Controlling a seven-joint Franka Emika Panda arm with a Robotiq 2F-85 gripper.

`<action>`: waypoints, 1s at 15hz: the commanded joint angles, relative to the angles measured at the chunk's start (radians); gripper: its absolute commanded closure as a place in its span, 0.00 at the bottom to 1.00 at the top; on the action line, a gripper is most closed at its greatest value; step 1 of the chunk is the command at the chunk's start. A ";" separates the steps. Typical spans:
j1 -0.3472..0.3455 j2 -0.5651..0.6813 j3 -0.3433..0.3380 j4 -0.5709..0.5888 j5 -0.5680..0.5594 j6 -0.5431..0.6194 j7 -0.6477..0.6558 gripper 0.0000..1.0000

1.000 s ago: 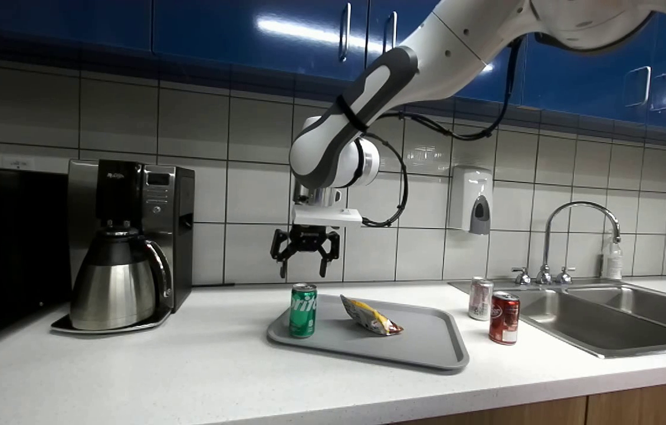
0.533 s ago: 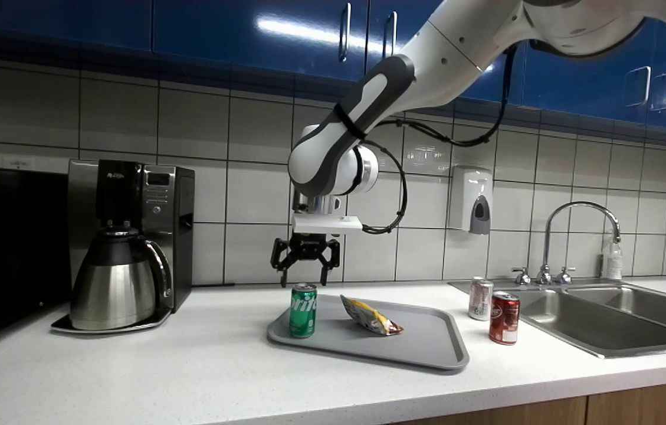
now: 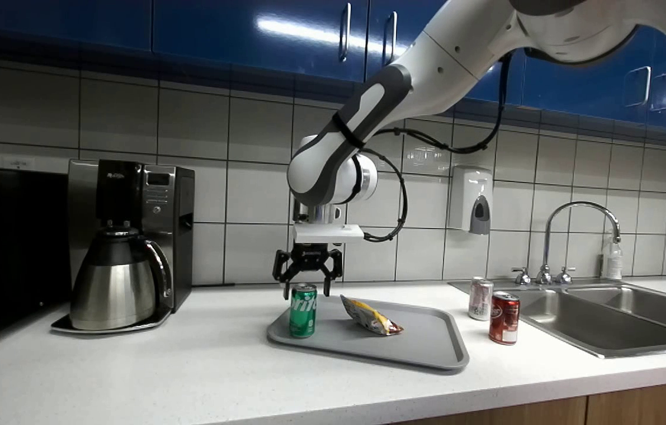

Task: Remove the red, grey and green cans from the tray

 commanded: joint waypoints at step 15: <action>0.010 0.062 -0.015 0.082 -0.003 -0.042 -0.047 0.00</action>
